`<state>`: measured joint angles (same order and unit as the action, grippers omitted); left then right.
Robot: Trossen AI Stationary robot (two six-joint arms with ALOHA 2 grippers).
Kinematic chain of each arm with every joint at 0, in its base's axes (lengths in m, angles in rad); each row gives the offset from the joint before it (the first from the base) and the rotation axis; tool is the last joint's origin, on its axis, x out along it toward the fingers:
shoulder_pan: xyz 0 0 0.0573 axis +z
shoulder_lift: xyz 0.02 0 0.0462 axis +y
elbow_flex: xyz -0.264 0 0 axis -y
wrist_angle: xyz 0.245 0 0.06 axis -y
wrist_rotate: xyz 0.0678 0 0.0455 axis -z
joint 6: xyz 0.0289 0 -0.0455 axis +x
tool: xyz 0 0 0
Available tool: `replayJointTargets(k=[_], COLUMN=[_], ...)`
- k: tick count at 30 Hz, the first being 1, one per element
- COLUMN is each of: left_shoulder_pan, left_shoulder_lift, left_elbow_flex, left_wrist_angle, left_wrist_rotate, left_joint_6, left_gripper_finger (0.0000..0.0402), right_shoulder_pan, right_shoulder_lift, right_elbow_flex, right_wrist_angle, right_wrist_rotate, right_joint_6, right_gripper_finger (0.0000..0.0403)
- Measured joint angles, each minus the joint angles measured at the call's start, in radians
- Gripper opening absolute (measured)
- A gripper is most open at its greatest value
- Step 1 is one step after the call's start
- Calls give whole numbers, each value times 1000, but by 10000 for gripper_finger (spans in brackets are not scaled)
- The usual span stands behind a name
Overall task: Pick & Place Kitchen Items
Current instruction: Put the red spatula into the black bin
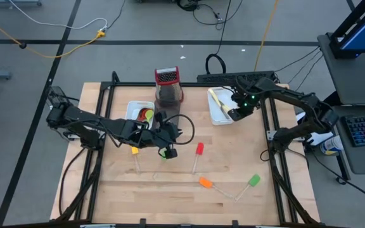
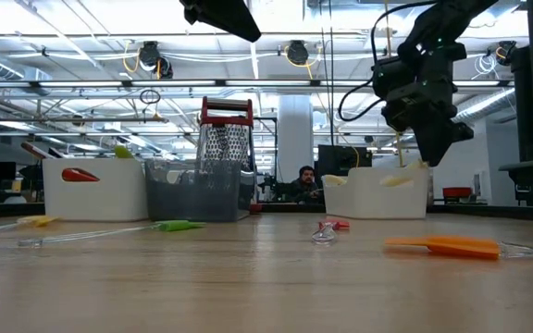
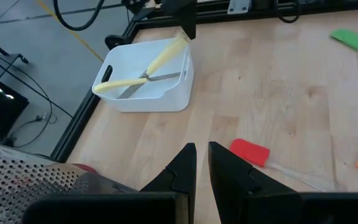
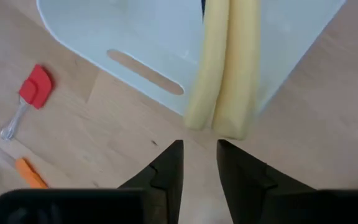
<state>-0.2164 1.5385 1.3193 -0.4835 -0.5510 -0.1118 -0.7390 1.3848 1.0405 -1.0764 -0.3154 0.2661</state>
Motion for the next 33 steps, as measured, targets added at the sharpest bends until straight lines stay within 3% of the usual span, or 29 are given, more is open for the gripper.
replayJointTargets(k=[8, 13, 16, 24, 33], left_shoulder_pan=[-12, -41, -62, -125, -213], left_shoulder_lift=[0, -12, -39, -147, -244], left_elbow_flex=[0, 0, 0, 1, -52], left_wrist_angle=[-80, -182, -249, -393, -547], left_wrist_rotate=[-1, -3, -30, -161, -296], left_joint_6=[-70, -156, -204, -328, -544], left_gripper_finger=[46, 46, 46, 46, 47], right_shoulder_pan=[8, 23, 60, 280, 588], right_shoulder_lift=[-59, -122, -176, -347, -501], right_elbow_flex=[0, 0, 0, -3, -210], right_wrist_angle=[-39, -84, -88, -25, 409], right_wrist_rotate=[13, 138, 128, 138, 158], right_joint_6=[-17, -13, 23, 184, 298], right_gripper_finger=[133, 138, 134, 114, 112])
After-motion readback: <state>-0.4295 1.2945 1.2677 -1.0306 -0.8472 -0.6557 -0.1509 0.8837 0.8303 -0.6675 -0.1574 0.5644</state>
